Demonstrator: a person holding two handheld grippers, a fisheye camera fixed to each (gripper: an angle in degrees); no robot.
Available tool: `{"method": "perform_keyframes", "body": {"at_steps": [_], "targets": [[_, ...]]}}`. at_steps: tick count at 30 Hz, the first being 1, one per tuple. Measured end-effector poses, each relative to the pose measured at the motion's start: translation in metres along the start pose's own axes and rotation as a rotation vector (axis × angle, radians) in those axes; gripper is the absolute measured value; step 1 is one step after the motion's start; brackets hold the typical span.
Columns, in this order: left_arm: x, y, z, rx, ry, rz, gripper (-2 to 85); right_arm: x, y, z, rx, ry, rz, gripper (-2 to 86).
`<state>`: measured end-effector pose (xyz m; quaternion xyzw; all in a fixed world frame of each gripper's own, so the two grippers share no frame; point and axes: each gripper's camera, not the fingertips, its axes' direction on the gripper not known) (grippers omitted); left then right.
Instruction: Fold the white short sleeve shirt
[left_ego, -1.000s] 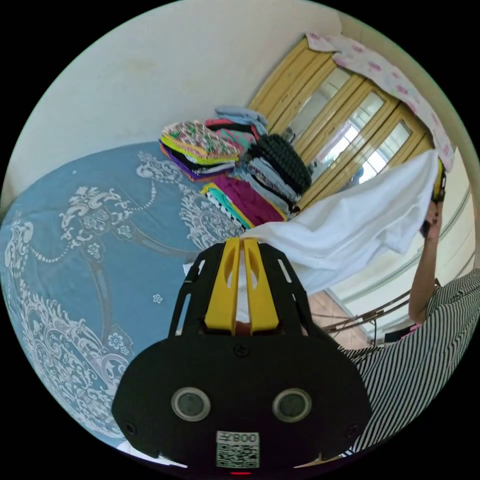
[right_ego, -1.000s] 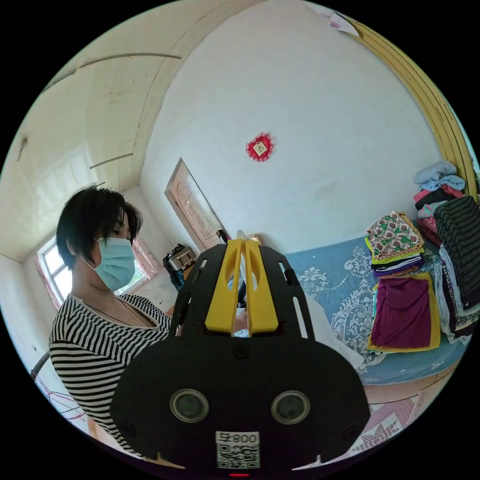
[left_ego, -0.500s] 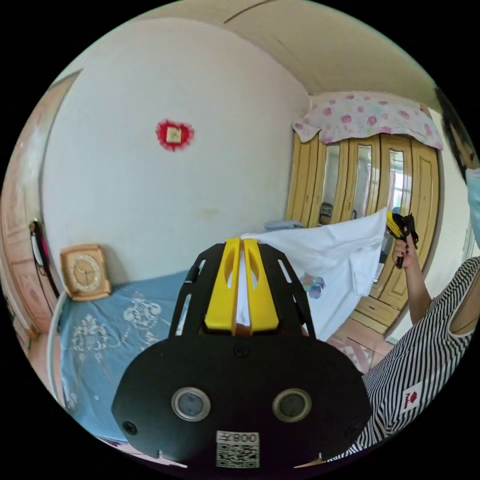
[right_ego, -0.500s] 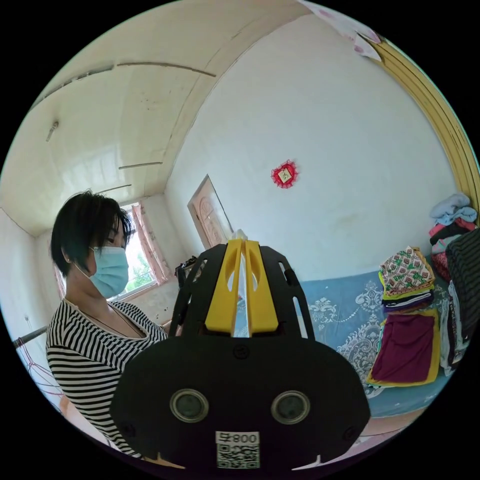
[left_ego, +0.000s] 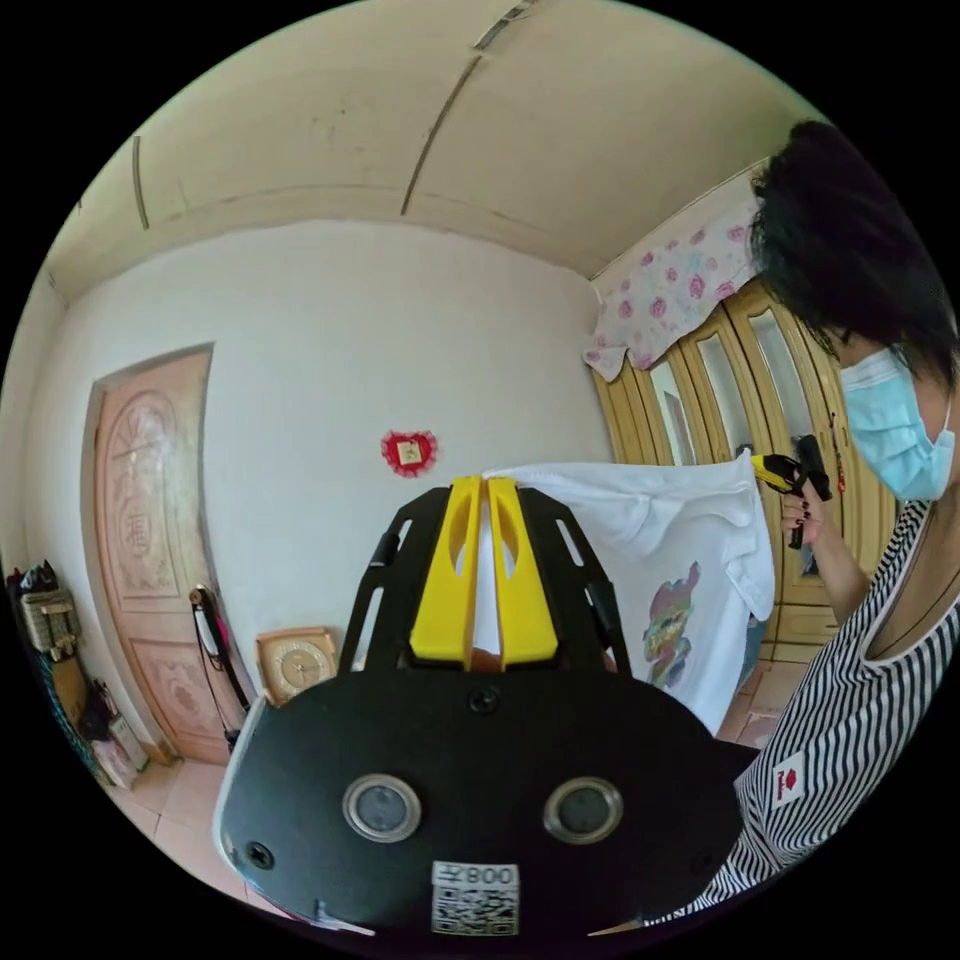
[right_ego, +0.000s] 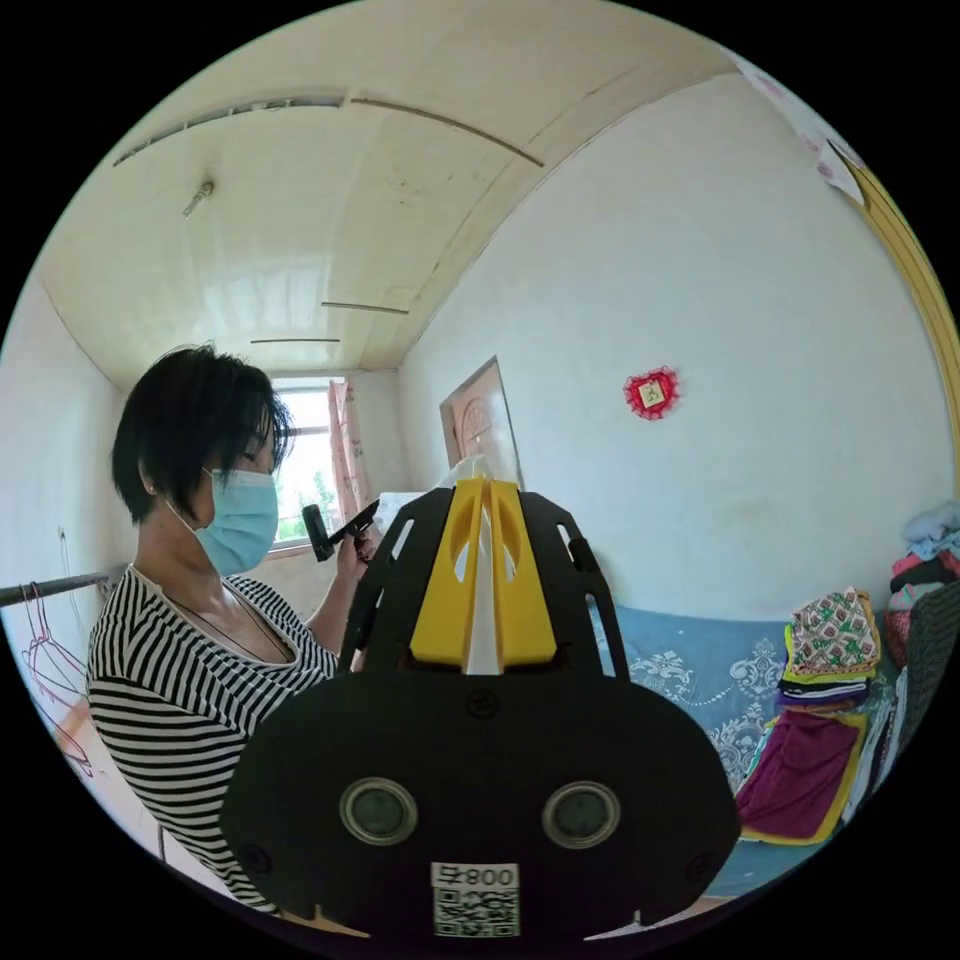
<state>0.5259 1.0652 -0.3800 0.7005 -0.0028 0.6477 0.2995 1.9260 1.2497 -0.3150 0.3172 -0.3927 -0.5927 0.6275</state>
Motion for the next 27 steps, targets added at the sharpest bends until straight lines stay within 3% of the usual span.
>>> {"method": "perform_keyframes", "body": {"at_steps": [8,14,21,27], "targets": [[-0.009,-0.044,-0.108,0.098,-0.111,0.070,0.9,-0.044,-0.038,0.058,0.005,-0.029,-0.119,0.5],[-0.026,-0.052,-0.136,0.112,-0.145,0.104,1.0,-0.053,-0.066,0.116,0.028,-0.030,-0.155,0.6],[-0.069,-0.042,-0.105,0.053,-0.142,0.108,1.0,-0.040,-0.109,0.210,0.011,0.018,-0.170,0.5],[-0.137,-0.004,-0.011,-0.068,-0.136,0.081,1.2,0.031,-0.153,0.344,-0.072,0.072,-0.109,0.5]]}}
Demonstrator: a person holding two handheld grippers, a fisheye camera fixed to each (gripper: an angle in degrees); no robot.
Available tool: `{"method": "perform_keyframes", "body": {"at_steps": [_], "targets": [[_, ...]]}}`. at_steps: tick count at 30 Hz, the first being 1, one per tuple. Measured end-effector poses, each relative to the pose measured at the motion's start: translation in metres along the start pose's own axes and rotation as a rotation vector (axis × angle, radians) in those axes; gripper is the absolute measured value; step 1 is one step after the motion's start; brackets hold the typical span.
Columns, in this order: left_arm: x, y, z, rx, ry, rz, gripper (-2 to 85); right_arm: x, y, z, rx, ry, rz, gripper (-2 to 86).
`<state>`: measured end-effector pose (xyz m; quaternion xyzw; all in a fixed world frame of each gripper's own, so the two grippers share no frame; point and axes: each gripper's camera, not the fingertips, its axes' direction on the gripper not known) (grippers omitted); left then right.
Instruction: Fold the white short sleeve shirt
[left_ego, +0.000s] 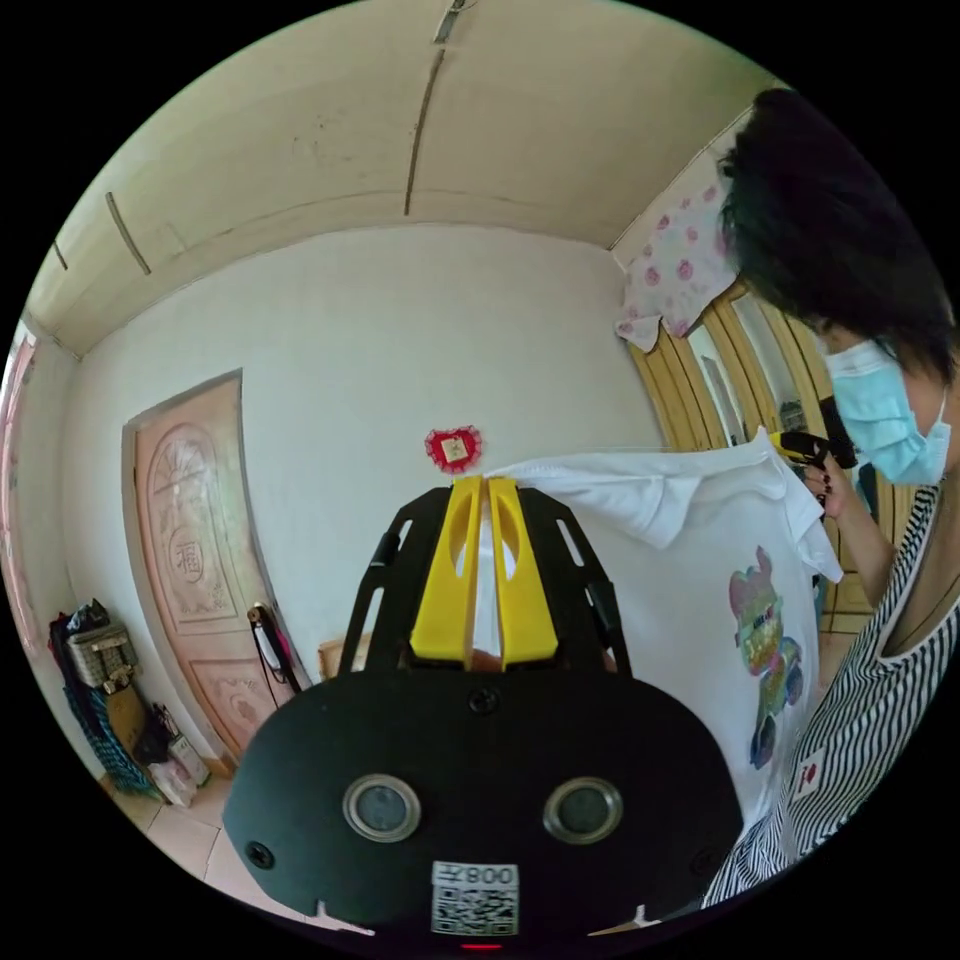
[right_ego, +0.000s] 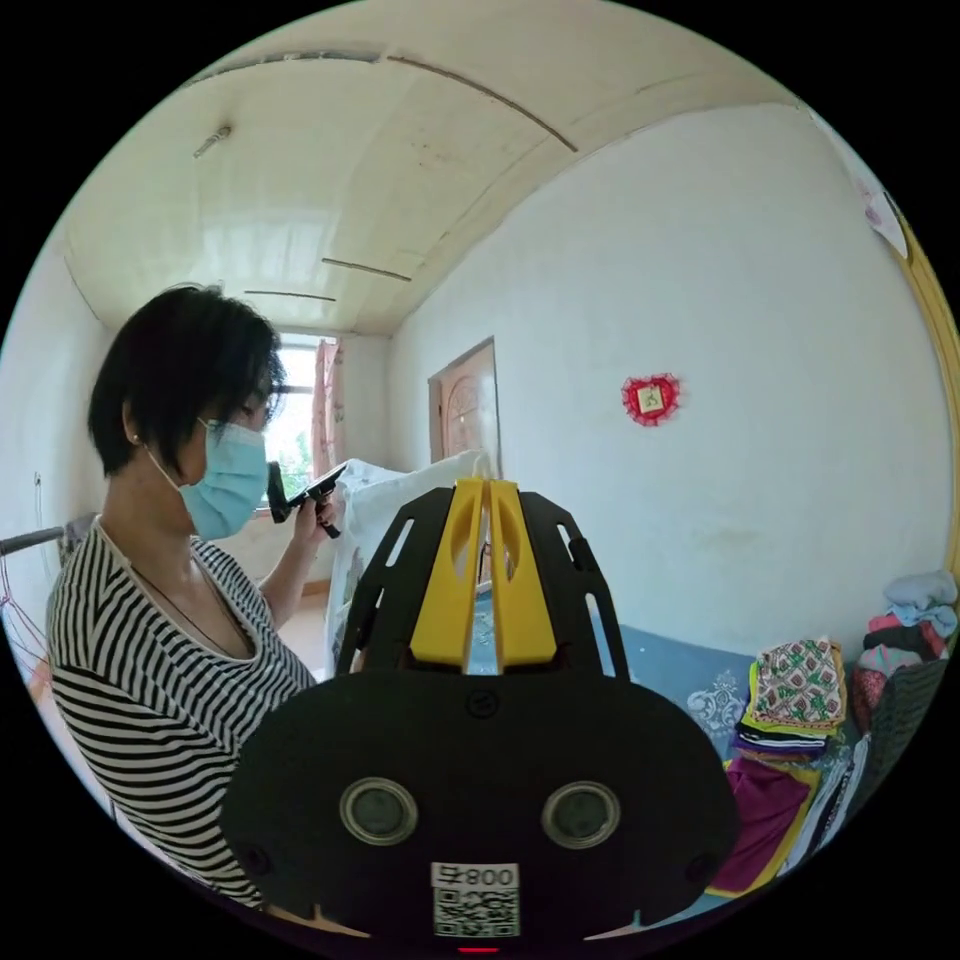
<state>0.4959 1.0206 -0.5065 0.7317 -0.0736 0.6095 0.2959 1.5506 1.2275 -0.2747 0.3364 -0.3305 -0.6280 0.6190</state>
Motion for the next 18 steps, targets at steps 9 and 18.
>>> {"method": "perform_keyframes", "body": {"at_steps": [9,18], "targets": [[-0.091,0.151,0.289,-0.436,0.012,-0.136,1.2,0.216,-0.022,0.323,-0.315,0.087,0.229,0.6],[-0.143,0.476,0.565,-1.082,-0.004,-0.407,3.8,0.456,0.131,0.668,-0.853,0.281,0.771,0.3]]}}
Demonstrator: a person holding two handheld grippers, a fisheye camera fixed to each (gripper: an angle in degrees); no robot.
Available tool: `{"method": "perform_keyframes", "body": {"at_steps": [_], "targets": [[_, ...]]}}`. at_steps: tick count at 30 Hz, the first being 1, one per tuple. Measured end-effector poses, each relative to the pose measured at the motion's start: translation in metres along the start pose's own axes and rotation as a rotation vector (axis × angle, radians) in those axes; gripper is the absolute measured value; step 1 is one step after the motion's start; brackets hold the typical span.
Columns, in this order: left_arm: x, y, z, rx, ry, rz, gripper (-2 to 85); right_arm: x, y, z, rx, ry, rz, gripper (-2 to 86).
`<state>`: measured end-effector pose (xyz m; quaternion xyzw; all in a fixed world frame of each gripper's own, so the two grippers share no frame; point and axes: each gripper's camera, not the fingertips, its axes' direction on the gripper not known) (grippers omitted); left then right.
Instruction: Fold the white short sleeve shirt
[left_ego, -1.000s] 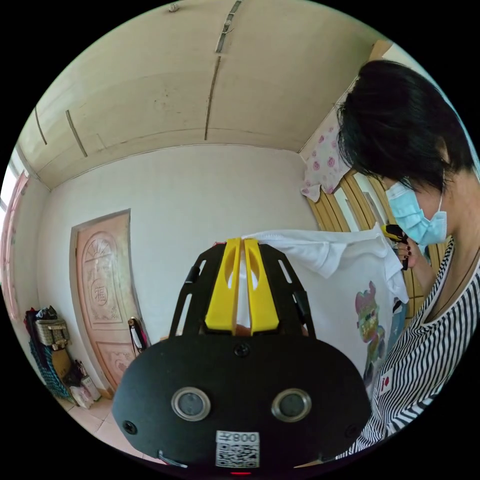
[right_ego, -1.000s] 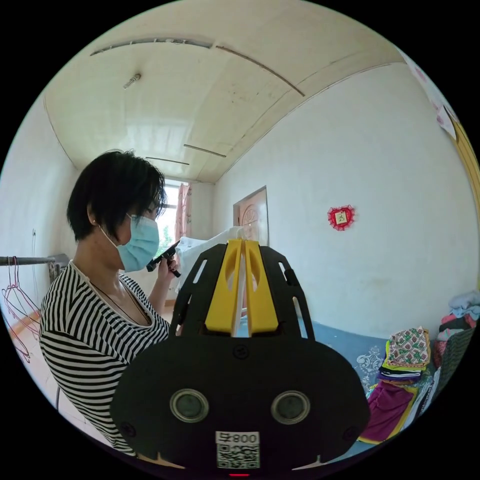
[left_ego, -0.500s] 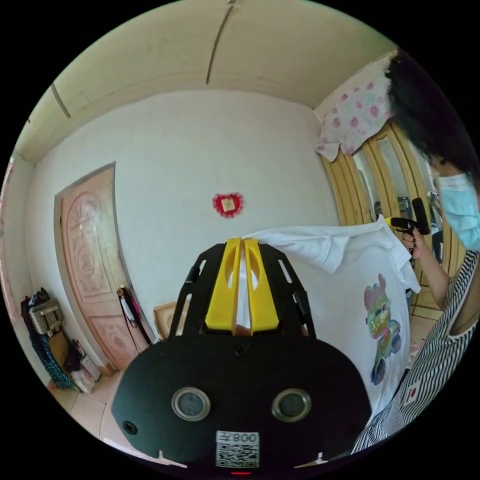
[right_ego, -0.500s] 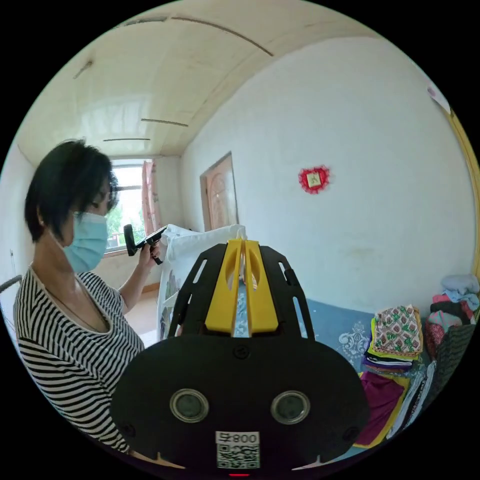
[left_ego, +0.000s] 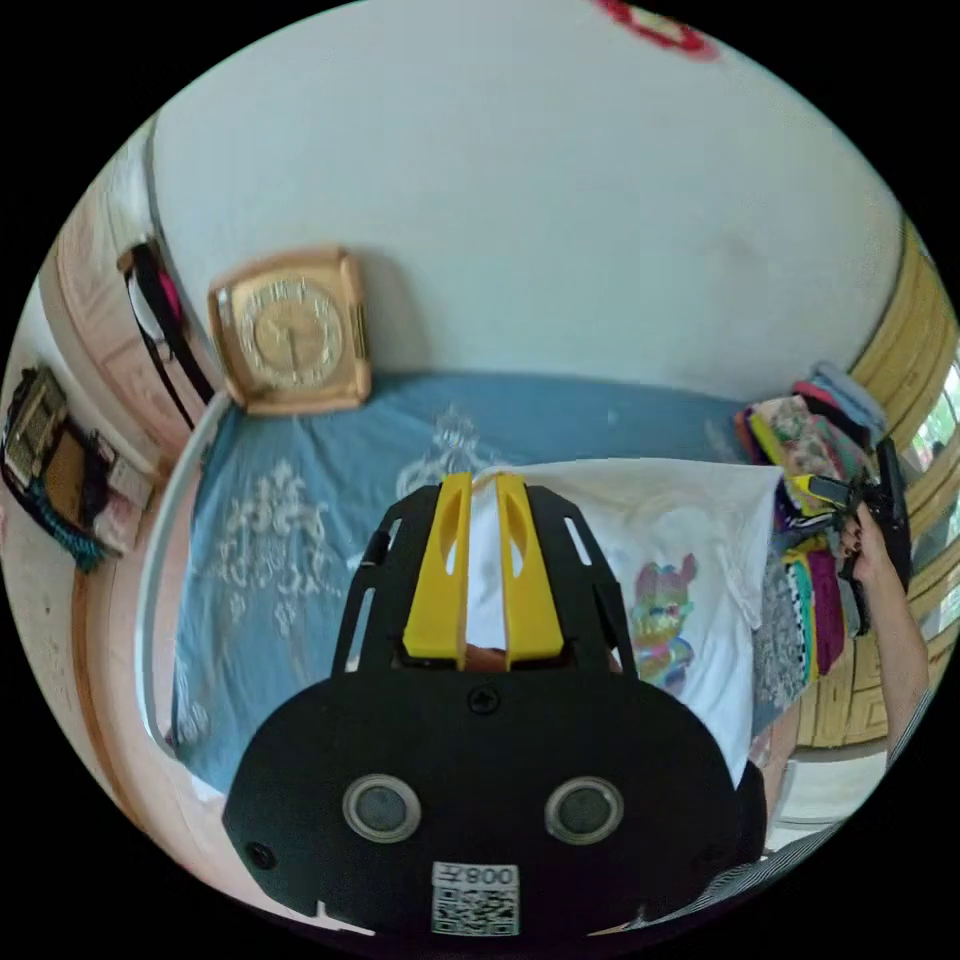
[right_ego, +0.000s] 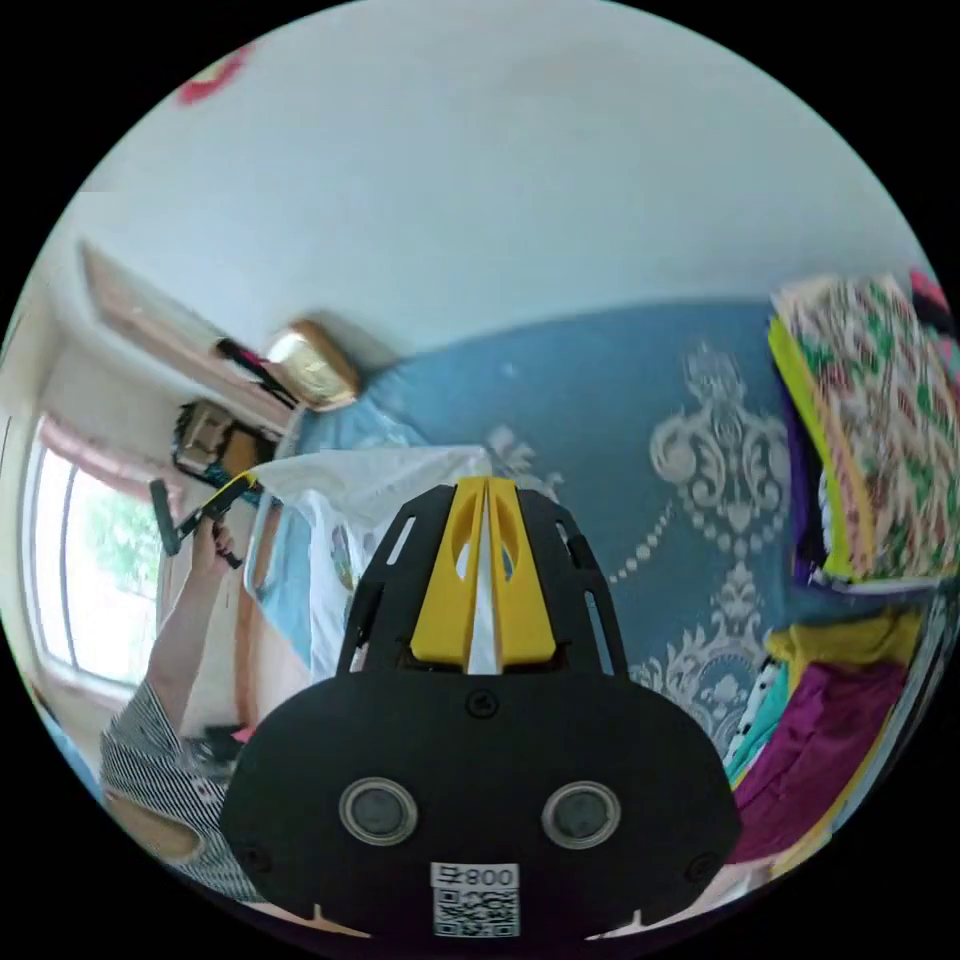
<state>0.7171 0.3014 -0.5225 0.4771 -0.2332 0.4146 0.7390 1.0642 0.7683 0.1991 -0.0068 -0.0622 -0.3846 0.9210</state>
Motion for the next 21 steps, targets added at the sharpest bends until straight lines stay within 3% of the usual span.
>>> {"method": "perform_keyframes", "body": {"at_steps": [3,5,11,17,21], "targets": [[-0.033,0.037,0.091,-0.130,-0.005,-0.034,5.8,0.019,-0.008,0.073,-0.116,0.034,0.097,0.1],[-0.068,0.084,0.132,-0.175,0.087,-0.100,6.8,0.020,0.009,0.099,-0.127,-0.045,0.097,0.2],[-0.139,0.240,0.162,-0.249,0.228,-0.286,8.0,-0.038,0.091,0.111,-0.208,-0.227,0.060,1.1],[-0.173,0.368,0.196,-0.367,0.389,-0.488,10.0,-0.132,0.135,0.110,-0.311,-0.206,0.051,3.9],[-0.180,0.404,0.230,-0.384,0.525,-0.543,11.0,-0.181,0.131,0.120,-0.360,-0.170,0.052,5.3]]}}
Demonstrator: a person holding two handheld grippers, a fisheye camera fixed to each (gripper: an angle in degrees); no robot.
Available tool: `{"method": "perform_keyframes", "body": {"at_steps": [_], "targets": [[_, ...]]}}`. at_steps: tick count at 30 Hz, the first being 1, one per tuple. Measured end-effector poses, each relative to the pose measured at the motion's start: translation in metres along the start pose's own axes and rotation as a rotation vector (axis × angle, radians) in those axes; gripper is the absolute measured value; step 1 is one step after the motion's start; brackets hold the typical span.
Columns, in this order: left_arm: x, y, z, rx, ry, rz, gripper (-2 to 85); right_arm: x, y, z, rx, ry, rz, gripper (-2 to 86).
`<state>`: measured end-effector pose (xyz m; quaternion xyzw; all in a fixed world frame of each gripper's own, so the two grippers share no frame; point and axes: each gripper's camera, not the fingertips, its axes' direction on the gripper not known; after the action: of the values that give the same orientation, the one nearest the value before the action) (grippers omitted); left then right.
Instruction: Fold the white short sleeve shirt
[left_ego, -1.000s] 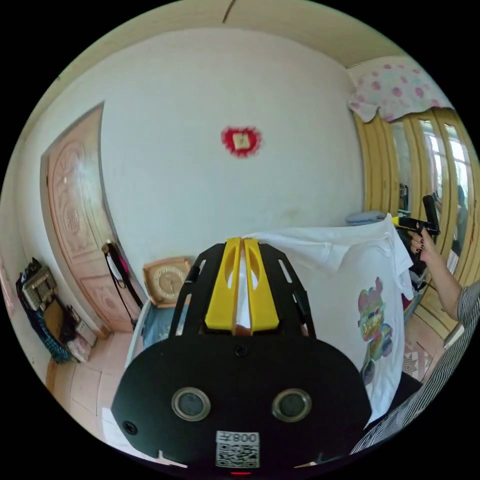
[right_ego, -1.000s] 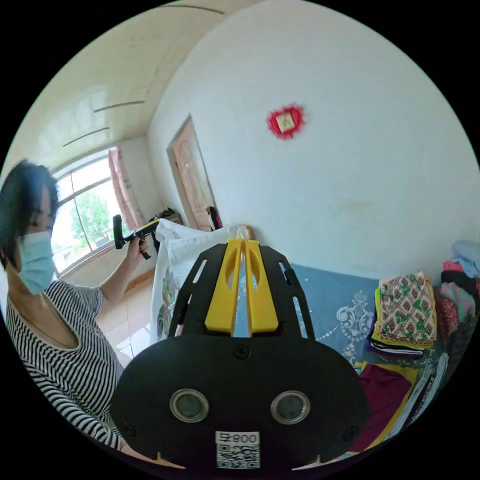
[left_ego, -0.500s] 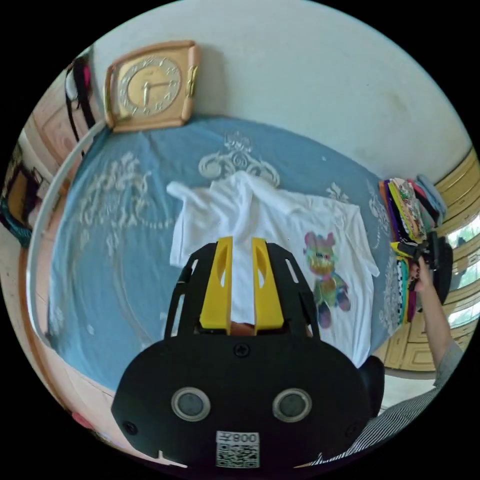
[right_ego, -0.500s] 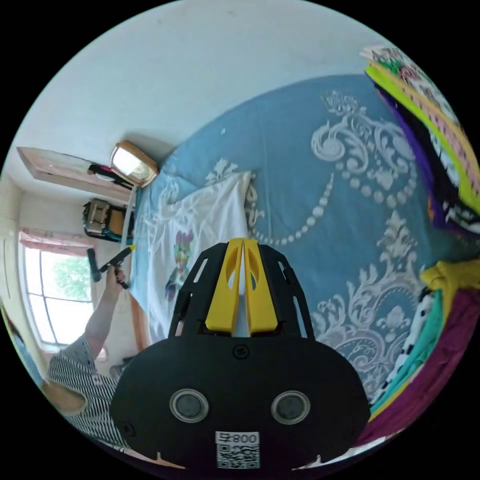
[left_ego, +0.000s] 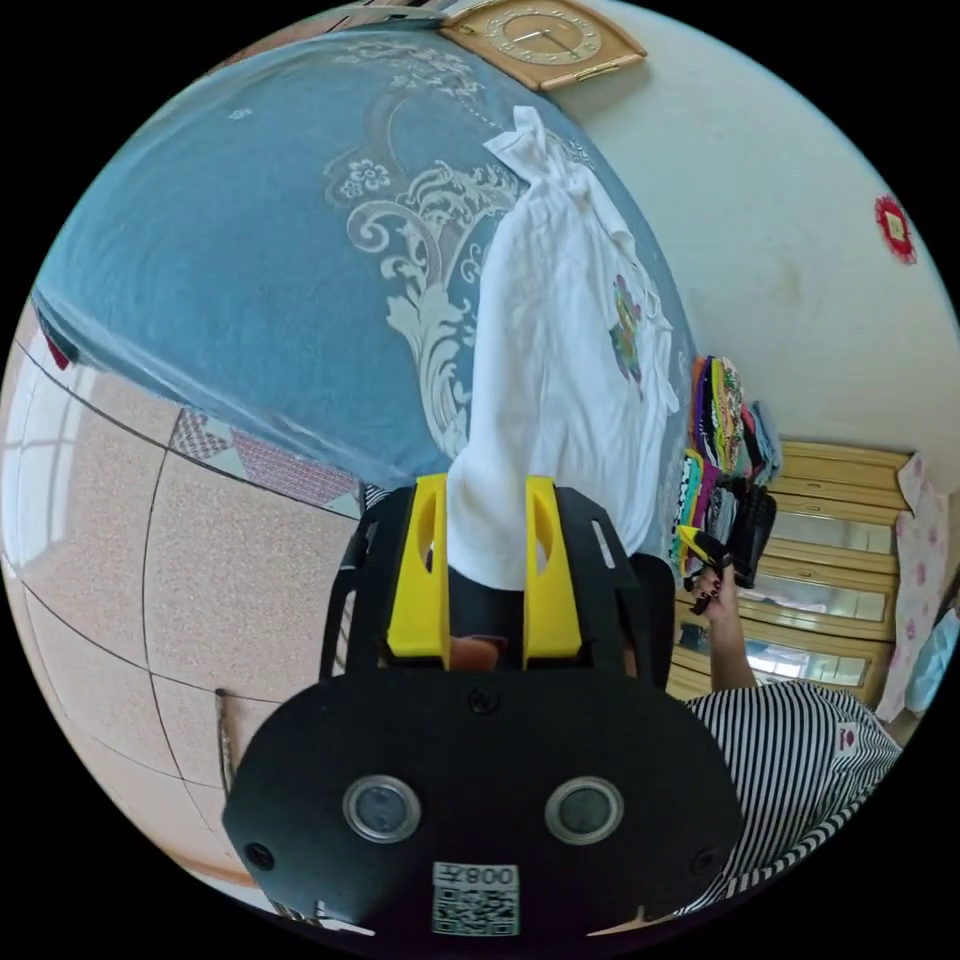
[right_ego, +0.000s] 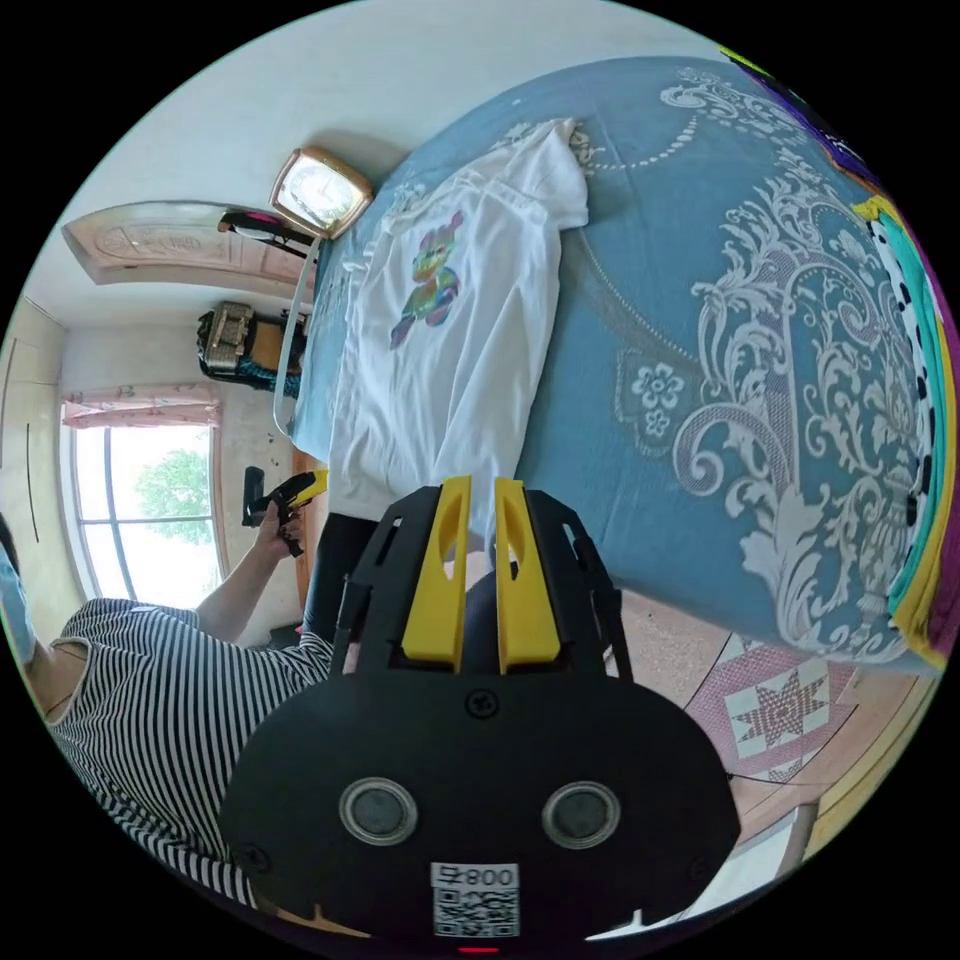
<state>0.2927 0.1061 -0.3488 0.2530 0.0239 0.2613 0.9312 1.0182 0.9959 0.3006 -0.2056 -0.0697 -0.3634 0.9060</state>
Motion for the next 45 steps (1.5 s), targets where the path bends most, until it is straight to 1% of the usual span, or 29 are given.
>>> {"method": "perform_keyframes", "body": {"at_steps": [3,5,12,14,19,22,27,29,32,35,39,40,42,45], "targets": [[-0.020,-0.004,0.020,0.003,0.045,0.011,10.8,-0.039,-0.011,0.018,-0.041,0.072,-0.011,5.9],[-0.035,-0.010,0.039,-0.018,0.064,0.011,10.3,-0.062,-0.022,0.039,-0.108,0.123,0.002,6.6],[-0.059,-0.019,0.087,-0.061,0.026,0.044,7.7,-0.101,-0.040,0.082,-0.171,0.135,0.085,6.9],[-0.069,-0.023,0.104,-0.073,0.014,0.027,5.5,-0.111,-0.053,0.096,-0.197,0.139,0.114,6.6],[-0.079,-0.025,0.124,-0.070,0.008,0.044,2.4,-0.140,-0.077,0.105,-0.258,0.167,0.115,3.0],[-0.083,-0.023,0.128,-0.042,0.061,0.069,1.7,-0.162,-0.078,0.084,-0.237,0.124,0.075,1.3],[-0.083,-0.017,0.129,0.003,0.117,0.132,1.4,-0.196,-0.066,0.014,-0.151,0.066,0.017,0.6],[-0.084,-0.013,0.136,0.007,0.124,0.156,1.4,-0.209,-0.056,-0.019,-0.111,0.061,0.000,0.5],[-0.090,-0.007,0.152,0.010,0.138,0.160,1.4,-0.225,-0.044,-0.046,-0.073,0.074,-0.011,0.4],[-0.101,-0.005,0.184,-0.021,0.130,0.140,1.6,-0.225,-0.038,-0.045,-0.082,0.105,0.024,0.4],[-0.122,-0.004,0.224,-0.047,0.089,0.050,1.9,-0.210,-0.038,-0.026,-0.138,0.044,0.124,0.3],[-0.126,-0.002,0.230,-0.031,0.110,0.037,2.0,-0.214,-0.035,-0.029,-0.123,0.024,0.130,0.3],[-0.130,0.001,0.235,0.000,0.120,0.033,2.1,-0.224,-0.030,-0.039,-0.102,0.048,0.129,0.2],[-0.134,0.000,0.240,0.044,0.075,0.019,1.9,-0.239,-0.026,-0.063,-0.055,0.094,0.128,0.1]]}}
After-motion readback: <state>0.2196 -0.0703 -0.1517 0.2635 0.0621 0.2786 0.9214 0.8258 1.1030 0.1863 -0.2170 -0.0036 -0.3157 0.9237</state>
